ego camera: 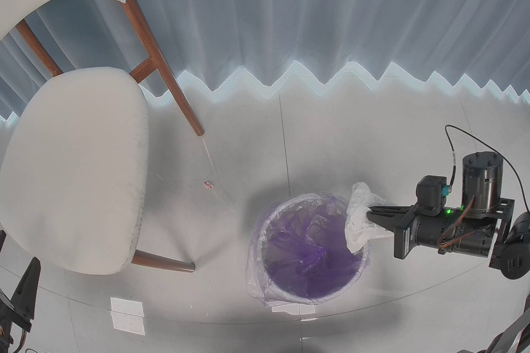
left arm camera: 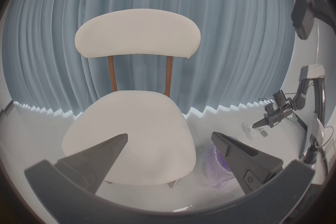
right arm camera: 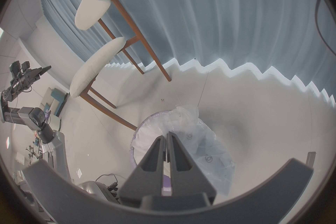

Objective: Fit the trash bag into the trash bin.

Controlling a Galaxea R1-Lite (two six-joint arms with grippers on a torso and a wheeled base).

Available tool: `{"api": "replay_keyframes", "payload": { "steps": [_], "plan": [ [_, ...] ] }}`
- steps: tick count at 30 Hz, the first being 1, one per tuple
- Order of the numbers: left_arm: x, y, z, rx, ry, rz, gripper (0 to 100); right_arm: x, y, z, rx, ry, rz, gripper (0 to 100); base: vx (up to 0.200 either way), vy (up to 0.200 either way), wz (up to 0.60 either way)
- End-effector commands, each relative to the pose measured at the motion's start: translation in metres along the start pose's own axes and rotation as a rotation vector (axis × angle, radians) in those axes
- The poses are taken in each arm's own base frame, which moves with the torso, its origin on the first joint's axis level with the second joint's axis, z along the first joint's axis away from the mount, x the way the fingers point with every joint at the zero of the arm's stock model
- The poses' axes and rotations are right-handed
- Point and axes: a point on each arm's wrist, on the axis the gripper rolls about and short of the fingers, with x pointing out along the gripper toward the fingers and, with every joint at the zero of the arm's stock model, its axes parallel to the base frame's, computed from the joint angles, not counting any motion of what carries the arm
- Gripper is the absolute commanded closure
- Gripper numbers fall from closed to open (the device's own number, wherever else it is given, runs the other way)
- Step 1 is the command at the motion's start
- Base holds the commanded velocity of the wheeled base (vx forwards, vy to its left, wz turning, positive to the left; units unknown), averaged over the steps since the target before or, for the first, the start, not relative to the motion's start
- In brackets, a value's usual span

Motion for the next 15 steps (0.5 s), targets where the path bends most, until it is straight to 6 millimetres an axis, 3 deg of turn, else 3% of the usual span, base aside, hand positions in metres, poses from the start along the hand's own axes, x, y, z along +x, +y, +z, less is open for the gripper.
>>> {"api": "replay_keyframes", "payload": {
  "steps": [1, 9, 15],
  "plan": [
    [-0.01, 0.0, -0.009, 0.036, -0.02, 0.001, 0, 0.028, 0.002, -0.008, -0.01, 0.068, 0.026, 100, 0.0, 0.0, 0.0],
    [-0.029, 0.0, -0.039, 0.047, 0.052, 0.013, 0, 0.059, 0.001, -0.014, -0.023, 0.119, 0.04, 100, 0.0, 0.0, 0.0],
    [-0.024, 0.0, -0.061, 0.053, 0.112, 0.017, 0, 0.084, -0.002, -0.018, -0.022, 0.147, 0.044, 100, 0.0, 0.0, 0.0]
  ]
}}
